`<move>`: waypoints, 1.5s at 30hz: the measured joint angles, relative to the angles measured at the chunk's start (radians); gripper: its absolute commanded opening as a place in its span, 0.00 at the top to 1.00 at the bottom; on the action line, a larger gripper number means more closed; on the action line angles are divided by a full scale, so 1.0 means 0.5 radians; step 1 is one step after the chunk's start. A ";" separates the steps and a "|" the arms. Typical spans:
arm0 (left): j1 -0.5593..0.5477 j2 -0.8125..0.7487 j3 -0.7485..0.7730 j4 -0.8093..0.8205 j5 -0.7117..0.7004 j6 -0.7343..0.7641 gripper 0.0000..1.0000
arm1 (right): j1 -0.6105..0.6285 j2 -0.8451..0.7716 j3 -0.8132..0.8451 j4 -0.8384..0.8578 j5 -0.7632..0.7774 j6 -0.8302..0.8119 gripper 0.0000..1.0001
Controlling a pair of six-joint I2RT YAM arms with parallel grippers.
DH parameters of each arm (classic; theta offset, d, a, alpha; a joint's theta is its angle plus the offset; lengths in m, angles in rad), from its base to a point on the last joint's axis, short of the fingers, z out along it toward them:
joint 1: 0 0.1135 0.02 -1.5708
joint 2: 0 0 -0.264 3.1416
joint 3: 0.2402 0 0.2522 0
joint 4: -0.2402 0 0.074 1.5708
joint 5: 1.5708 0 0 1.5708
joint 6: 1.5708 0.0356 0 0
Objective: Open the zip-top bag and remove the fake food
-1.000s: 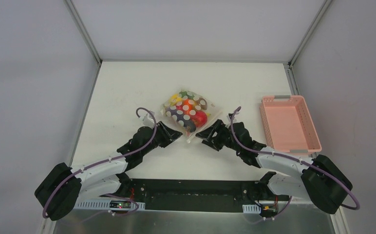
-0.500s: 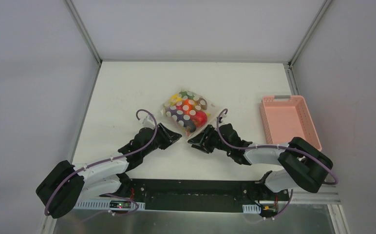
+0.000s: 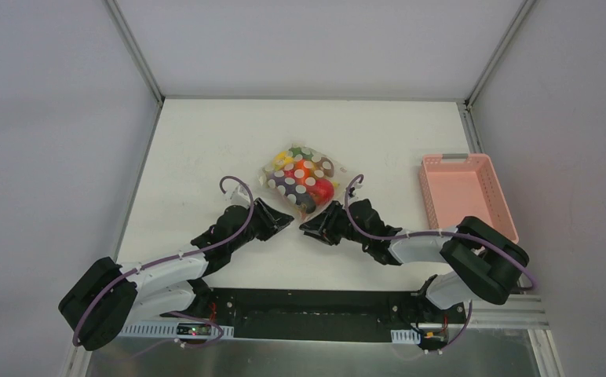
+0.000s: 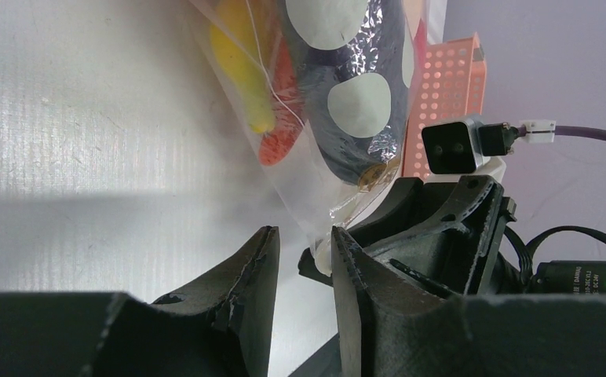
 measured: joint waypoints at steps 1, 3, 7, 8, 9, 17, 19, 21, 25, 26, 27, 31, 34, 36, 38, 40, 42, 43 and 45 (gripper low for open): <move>0.000 0.002 0.000 0.000 0.000 -0.005 0.68 | 0.000 0.011 0.000 0.003 0.004 0.000 0.68; -0.001 0.008 0.000 0.002 0.000 -0.011 0.68 | 0.000 0.031 0.000 0.011 0.011 0.000 0.72; -0.001 0.029 -0.006 0.033 0.000 -0.018 0.68 | 0.000 0.045 0.001 0.033 0.016 0.000 0.82; -0.001 0.037 -0.006 0.045 0.004 -0.019 0.68 | 0.000 0.045 0.001 0.037 0.017 -0.001 0.85; -0.001 0.046 -0.007 0.053 0.011 -0.021 0.68 | 0.000 0.045 0.001 0.042 0.019 0.000 0.89; -0.025 0.232 -0.008 0.210 0.087 -0.074 0.68 | 0.000 0.045 0.000 0.089 0.030 0.000 1.00; -0.030 0.288 -0.008 0.266 0.110 -0.094 0.68 | 0.000 0.045 -0.001 0.101 0.031 0.000 1.00; -0.039 0.333 -0.009 0.318 0.117 -0.118 0.68 | 0.000 0.044 -0.008 0.115 0.031 -0.001 1.00; -0.058 0.423 -0.019 0.455 0.119 -0.159 0.68 | -0.001 0.044 -0.026 0.139 0.031 -0.002 1.00; -0.063 0.443 -0.030 0.499 0.113 -0.173 0.68 | 0.000 0.044 -0.027 0.140 0.030 -0.004 1.00; -0.066 0.460 -0.044 0.546 0.110 -0.185 0.68 | 0.000 0.043 -0.029 0.141 0.030 -0.007 1.00; -0.066 0.510 -0.084 0.684 0.104 -0.221 0.72 | 0.000 0.043 -0.031 0.153 0.030 -0.011 1.00; -0.074 0.568 -0.084 0.762 0.105 -0.241 0.82 | 0.000 0.042 -0.031 0.159 0.030 -0.018 1.00; -0.079 0.626 -0.084 0.839 0.106 -0.262 0.95 | 0.000 0.042 -0.032 0.154 0.031 -0.024 1.00; -0.088 0.690 -0.084 0.910 0.105 -0.291 1.00 | -0.001 0.042 -0.034 0.151 0.035 -0.028 1.00; -0.092 0.751 -0.084 0.979 0.109 -0.305 1.00 | -0.001 0.042 -0.039 0.152 0.045 -0.030 1.00; -0.092 0.792 -0.085 1.023 0.114 -0.327 1.00 | -0.001 0.039 -0.044 0.151 0.061 -0.031 1.00; -0.092 0.807 -0.088 1.047 0.115 -0.336 1.00 | -0.001 0.034 -0.049 0.150 0.069 -0.031 1.00; -0.092 0.816 -0.095 1.077 0.116 -0.348 1.00 | -0.001 0.014 -0.054 0.133 0.086 -0.032 1.00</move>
